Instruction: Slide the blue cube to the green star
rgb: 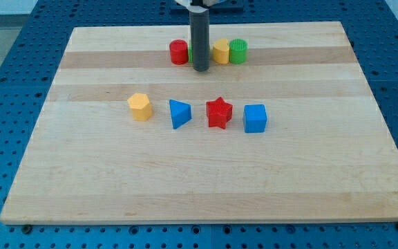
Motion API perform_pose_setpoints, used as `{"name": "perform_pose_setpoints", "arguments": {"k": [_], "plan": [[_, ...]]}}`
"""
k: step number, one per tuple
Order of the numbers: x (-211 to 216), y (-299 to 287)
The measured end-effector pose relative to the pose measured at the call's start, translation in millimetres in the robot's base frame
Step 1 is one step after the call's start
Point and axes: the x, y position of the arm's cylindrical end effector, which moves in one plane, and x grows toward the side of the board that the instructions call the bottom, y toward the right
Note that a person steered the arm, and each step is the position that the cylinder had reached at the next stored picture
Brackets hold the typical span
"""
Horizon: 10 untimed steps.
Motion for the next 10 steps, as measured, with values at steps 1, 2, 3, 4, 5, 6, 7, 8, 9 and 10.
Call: {"name": "perform_pose_setpoints", "arguments": {"k": [1,2,3,4,5,6,7,8,9,10], "plan": [[1,1],[26,-2],[29,36],[32,116],[56,186],[95,241],[147,272],[191,284],[206,269],[206,223]]}}
